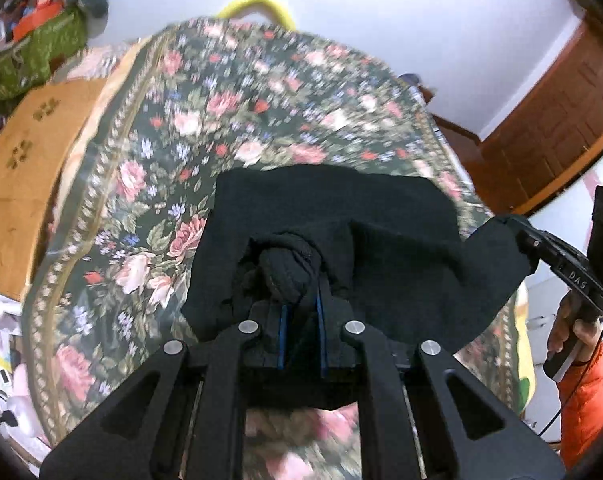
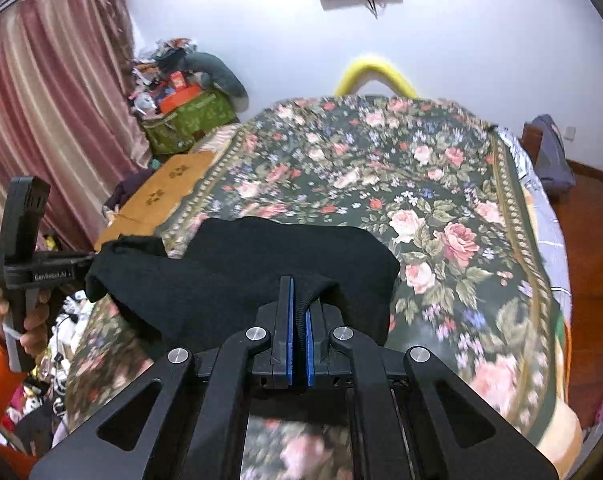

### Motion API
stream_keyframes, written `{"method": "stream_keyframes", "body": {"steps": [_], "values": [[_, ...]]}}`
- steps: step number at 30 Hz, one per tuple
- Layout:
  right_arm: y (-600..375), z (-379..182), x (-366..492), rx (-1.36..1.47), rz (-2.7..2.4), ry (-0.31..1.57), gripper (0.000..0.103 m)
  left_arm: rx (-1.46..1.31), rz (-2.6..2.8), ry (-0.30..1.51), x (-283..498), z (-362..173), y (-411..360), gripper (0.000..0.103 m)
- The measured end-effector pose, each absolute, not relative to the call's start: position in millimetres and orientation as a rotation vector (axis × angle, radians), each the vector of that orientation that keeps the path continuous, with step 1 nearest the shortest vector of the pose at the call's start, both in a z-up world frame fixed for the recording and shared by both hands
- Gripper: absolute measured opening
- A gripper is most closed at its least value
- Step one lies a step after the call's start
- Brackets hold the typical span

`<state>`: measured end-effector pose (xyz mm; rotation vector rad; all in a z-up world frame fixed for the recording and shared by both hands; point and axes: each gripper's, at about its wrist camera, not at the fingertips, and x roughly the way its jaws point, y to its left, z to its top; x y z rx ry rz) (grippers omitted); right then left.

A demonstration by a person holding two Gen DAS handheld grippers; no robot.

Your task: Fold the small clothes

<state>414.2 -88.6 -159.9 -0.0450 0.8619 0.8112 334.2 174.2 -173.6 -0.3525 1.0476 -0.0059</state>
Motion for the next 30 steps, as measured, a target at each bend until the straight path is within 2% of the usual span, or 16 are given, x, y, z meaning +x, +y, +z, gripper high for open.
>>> {"method": "stream_keyframes", "body": {"steps": [6,11,12,13,14,15,16,18,23,30], "values": [[-71.1,-198.0,459.7,-0.021,0.807,0.96,0.004,-0.426,-0.026,1.123,366.8,-225.8,199.1,0.015],[-70.9,-193.7,461.3,-0.034,0.829,0.974,0.006,-0.326,-0.039,1.13,372.4,-212.1,196.5,0.02],[-71.6,-190.7,457.7,-0.054,0.827,0.961,0.006,-0.303,-0.024,1.121,370.9,-204.9,195.4,0.025],[-71.8,-188.5,455.7,-0.07,0.823,0.95,0.01,-0.281,-0.002,1.104,368.9,-196.8,194.5,0.039],[-73.7,-183.6,450.7,-0.088,0.81,0.933,0.021,-0.261,0.028,1.078,365.6,-188.2,194.8,0.049],[-77.2,-177.4,445.6,-0.091,0.8,0.906,0.035,-0.246,0.06,1.028,360.6,-176.7,195.2,0.067],[-81.2,-170.6,441.1,-0.082,0.794,0.867,0.041,-0.238,0.076,0.965,353.6,-164.5,196.1,0.078],[-91.3,-156.9,433.0,-0.051,0.793,0.795,0.055,-0.237,0.101,0.866,340.2,-144.0,197.8,0.085],[-99.9,-139.4,418.9,-0.051,0.8,0.776,0.056,-0.168,0.121,0.855,326.7,-131.4,190.0,0.086],[-96.1,-153.6,399.1,-0.086,0.85,0.82,0.057,-0.098,0.058,0.964,316.5,-165.7,168.9,0.086]]}}
